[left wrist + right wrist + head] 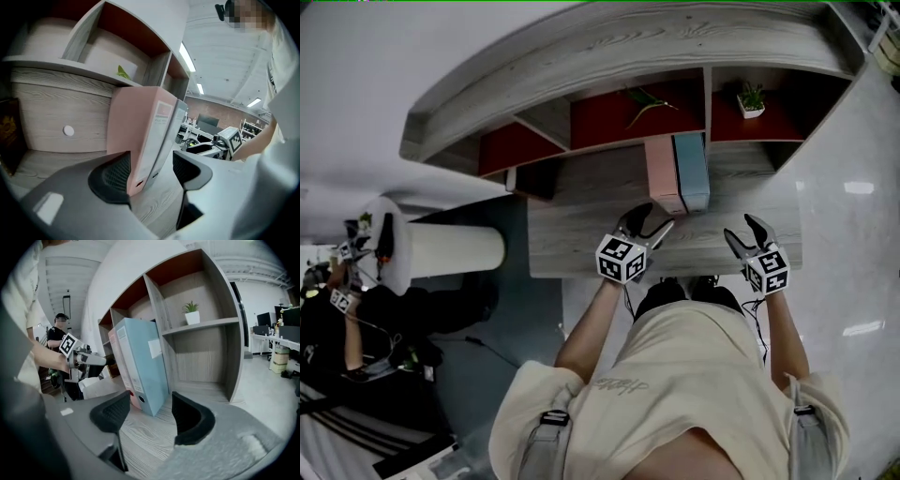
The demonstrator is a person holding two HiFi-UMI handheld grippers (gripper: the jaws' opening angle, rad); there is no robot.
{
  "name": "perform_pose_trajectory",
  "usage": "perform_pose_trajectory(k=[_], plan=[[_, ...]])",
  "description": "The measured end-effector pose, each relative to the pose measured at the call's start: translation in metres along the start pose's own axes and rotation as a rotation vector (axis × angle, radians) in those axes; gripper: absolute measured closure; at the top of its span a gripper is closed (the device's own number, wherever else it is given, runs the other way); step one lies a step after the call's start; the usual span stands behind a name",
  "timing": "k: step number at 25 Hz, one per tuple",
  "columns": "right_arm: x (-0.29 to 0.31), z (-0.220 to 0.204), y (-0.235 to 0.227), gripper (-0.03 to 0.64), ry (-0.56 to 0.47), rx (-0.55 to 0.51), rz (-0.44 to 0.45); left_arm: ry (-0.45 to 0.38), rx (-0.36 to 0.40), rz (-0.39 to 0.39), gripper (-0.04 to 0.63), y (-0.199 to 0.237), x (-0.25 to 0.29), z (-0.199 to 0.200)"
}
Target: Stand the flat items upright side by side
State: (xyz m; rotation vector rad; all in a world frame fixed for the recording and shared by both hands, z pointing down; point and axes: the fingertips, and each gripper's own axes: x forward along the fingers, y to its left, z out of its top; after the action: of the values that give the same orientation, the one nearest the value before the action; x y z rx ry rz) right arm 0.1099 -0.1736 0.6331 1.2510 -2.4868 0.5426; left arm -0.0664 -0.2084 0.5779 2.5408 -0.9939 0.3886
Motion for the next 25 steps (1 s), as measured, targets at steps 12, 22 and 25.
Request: perform_pose_trajectory(k=[12, 22, 25], plan=[[-0.03, 0.107, 0.039, 0.48, -0.168, -0.134, 0.017, -0.11, -0.046, 0.09, 0.451, 0.011, -0.072, 0.028], [-0.045, 0.167, 0.055, 0.615, -0.281, -0.119, 0.011, -0.233, 0.001, 0.14, 0.58, 0.017, -0.095, 0.082], [-0.051, 0.181, 0.063, 0.615, -0.285, -0.138, 0.031, -0.247, 0.042, 0.159, 0.58, 0.015, -0.102, 0.105]])
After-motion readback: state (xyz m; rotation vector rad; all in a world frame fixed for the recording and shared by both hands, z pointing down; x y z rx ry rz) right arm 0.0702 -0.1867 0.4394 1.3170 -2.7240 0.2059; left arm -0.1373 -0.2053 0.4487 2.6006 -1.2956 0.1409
